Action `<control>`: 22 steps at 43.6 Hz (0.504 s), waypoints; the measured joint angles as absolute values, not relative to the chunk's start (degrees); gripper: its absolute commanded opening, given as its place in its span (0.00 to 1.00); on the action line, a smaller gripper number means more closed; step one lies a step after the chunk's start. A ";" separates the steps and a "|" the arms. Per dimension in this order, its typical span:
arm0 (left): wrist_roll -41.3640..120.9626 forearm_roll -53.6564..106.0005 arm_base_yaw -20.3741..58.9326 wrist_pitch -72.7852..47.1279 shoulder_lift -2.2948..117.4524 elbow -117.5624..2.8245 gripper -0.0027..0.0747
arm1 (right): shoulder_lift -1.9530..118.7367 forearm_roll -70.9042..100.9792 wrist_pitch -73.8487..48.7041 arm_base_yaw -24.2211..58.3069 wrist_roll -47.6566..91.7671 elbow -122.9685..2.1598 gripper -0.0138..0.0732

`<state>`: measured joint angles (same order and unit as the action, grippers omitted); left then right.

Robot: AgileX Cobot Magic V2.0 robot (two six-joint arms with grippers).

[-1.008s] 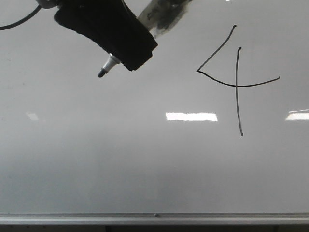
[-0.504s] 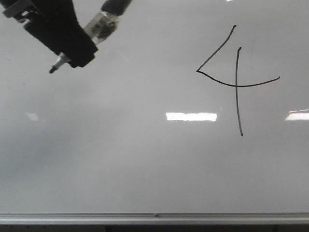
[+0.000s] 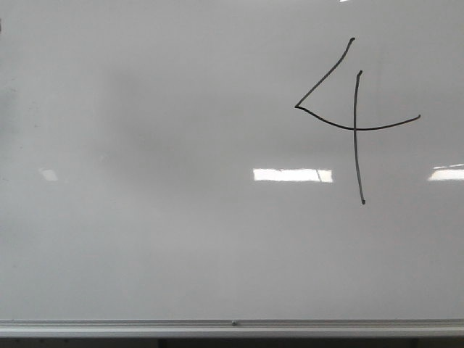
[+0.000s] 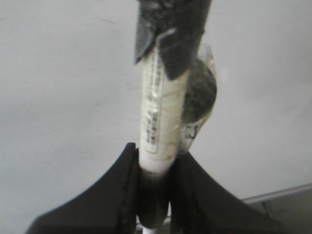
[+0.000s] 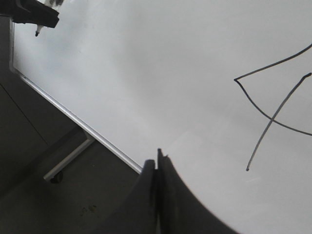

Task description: Write number 4 on whiteboard

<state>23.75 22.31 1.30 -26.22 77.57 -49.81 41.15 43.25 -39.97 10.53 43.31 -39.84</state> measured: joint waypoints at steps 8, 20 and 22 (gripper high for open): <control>23.26 22.31 0.51 -19.77 81.89 -49.08 0.01 | 41.15 43.25 -39.74 10.53 43.31 -39.84 0.09; 23.26 24.98 0.51 -14.27 90.09 -49.08 0.01 | 41.11 43.25 -39.74 10.53 43.31 -39.84 0.09; 23.26 25.84 0.51 -13.68 90.50 -49.08 0.01 | 41.11 43.25 -39.74 10.53 43.31 -39.84 0.09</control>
<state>23.26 25.84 0.51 -13.68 90.50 -49.08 41.11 43.25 -39.74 10.53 43.31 -39.84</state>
